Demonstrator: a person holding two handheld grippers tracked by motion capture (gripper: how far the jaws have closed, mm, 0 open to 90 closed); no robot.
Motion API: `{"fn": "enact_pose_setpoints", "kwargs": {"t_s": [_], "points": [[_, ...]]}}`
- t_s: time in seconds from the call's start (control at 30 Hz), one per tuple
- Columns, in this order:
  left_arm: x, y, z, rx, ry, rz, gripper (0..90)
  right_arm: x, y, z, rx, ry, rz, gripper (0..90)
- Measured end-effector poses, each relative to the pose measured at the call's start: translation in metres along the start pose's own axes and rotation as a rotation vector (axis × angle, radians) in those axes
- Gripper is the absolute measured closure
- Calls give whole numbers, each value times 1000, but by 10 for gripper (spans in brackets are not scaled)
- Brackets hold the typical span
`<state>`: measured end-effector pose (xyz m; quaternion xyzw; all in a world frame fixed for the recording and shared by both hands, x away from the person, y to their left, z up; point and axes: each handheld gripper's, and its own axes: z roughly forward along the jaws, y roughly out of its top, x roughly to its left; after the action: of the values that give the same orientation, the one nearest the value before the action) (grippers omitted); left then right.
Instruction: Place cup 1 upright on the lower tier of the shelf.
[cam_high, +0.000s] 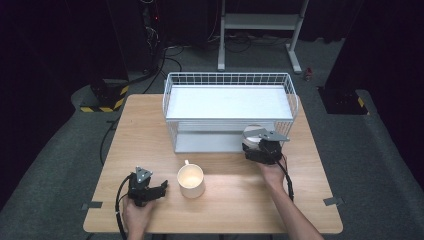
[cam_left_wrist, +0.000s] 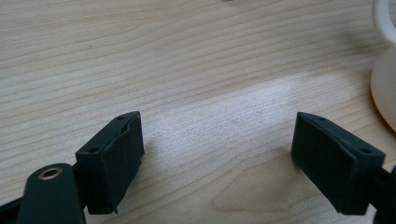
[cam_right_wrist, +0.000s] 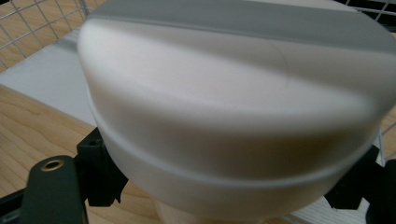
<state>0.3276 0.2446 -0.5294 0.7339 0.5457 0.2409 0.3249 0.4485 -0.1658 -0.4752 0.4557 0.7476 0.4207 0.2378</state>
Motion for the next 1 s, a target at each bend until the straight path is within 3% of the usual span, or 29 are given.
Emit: {"fn": "enact_pose_setpoints", "kwargs": {"t_s": [0.2,0.8,1.0], "points": [[0,0,0,0,0,1,174,1,3,8,7,-12,-18,183],[0,0,0,1,0,0,174,-9,10,21,0,-26,12,182],[0,0,0,0,0,0,174,-11,9,19,13,-6,-3,179]]}}
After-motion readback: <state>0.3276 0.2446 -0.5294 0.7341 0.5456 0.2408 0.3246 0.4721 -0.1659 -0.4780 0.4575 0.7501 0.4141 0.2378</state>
